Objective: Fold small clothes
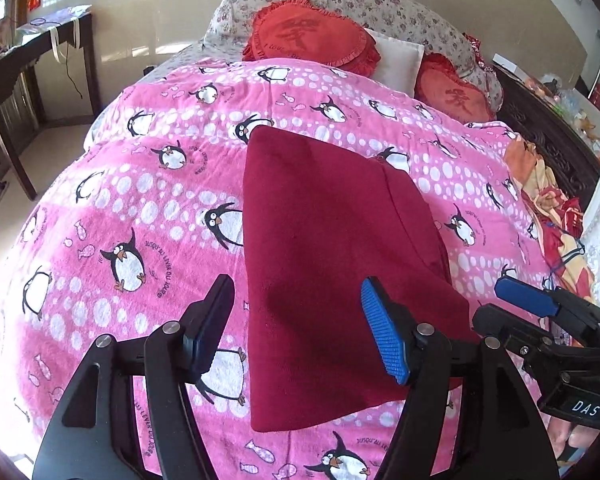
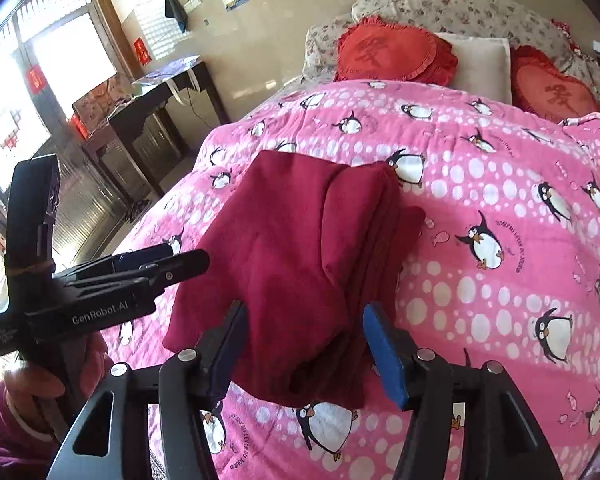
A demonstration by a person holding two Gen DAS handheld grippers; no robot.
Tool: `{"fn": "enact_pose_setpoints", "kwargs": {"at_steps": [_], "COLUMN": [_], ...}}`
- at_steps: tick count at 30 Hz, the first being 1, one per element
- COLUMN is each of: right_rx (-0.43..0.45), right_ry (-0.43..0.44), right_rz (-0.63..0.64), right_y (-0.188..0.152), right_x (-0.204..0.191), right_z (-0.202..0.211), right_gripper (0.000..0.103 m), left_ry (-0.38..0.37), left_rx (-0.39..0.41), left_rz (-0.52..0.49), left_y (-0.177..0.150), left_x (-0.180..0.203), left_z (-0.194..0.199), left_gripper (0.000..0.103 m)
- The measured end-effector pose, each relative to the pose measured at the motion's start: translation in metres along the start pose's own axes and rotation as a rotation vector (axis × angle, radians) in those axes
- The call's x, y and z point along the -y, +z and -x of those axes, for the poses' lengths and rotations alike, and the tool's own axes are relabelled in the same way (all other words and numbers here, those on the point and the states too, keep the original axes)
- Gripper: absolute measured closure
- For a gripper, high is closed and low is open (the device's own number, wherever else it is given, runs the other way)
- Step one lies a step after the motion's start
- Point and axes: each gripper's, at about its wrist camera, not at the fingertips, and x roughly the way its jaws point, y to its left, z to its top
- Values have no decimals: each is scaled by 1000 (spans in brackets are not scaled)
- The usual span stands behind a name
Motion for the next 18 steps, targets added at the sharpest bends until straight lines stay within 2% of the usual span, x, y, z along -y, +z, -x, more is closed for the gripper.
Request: {"fn": "enact_pose_setpoints", "kwargs": {"at_steps": [5, 10, 18], "right_rx": [21, 22, 13], "right_ry": [-84, -109, -123], "right_rz": [-38, -64, -79], "right_y": [7, 6, 6], "right_x": [-7, -7, -7], "right_z": [-1, -2, -6], "right_gripper": [45, 45, 43], "left_ry": [10, 39, 46], "left_rx": [9, 28, 32], "left_rz": [-7, -19, -26], "left_y": [-2, -5, -6], "left_x": [1, 1, 3], "left_z": [8, 14, 16], "left_gripper": [37, 37, 37]}}
